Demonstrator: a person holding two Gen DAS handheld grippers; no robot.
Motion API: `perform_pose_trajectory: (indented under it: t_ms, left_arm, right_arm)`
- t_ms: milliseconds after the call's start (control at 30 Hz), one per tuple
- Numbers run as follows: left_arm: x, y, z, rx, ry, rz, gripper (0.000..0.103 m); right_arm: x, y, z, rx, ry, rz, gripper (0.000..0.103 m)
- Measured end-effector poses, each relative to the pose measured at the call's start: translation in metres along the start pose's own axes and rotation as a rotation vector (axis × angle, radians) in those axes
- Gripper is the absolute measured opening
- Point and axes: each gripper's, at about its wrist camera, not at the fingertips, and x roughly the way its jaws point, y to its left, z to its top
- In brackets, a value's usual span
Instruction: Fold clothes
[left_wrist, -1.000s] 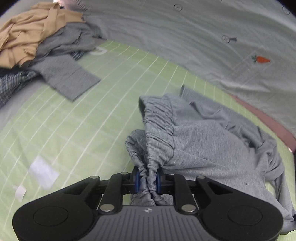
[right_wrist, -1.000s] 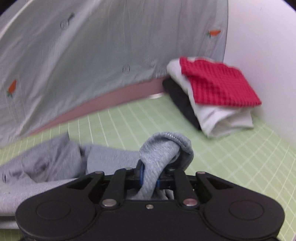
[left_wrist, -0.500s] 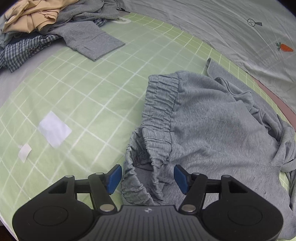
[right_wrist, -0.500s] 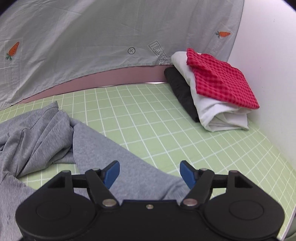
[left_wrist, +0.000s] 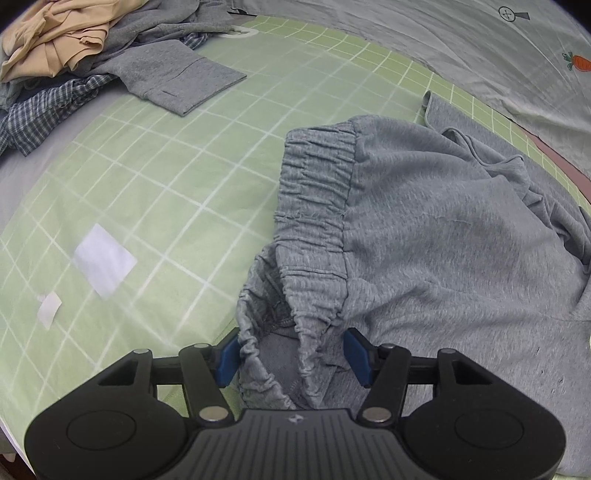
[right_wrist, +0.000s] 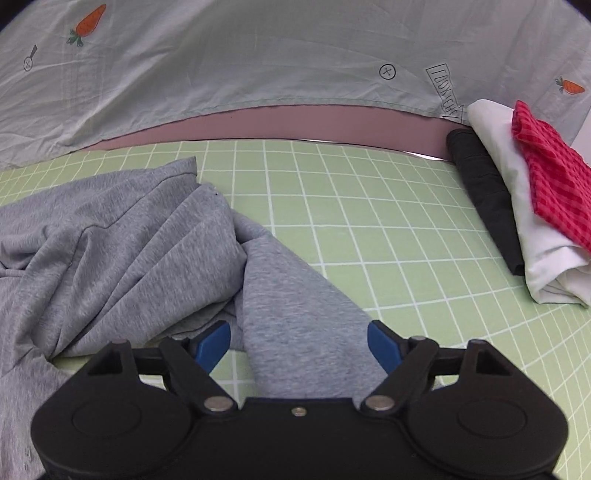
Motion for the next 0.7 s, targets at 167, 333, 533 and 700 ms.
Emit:
perform_pose_trajectory:
  t_ms: [167,333,533,700]
  left_arm:
    - [-0.001,0.002,0.003,-0.012,-0.014,-0.007,0.022]
    - [-0.001,0.005,0.004,-0.022,-0.021,0.001,0.015]
    - [0.0,0.011,0.006,-0.021,-0.029,0.021,0.013]
    - [-0.001,0.023,0.01,-0.021,-0.047,0.06,0.013]
  right_arm:
    - [0.007,-0.025,0.003,0.027,0.001,0.005,0.006]
    - [-0.019,-0.092,0.0,0.132,-0.093,-0.22,0.003]
    - [-0.048,-0.194,-0.033,0.308,-0.077,-0.55,0.003]
    - [-0.059,-0.228,-0.078,0.412,0.01,-0.538,0.011]
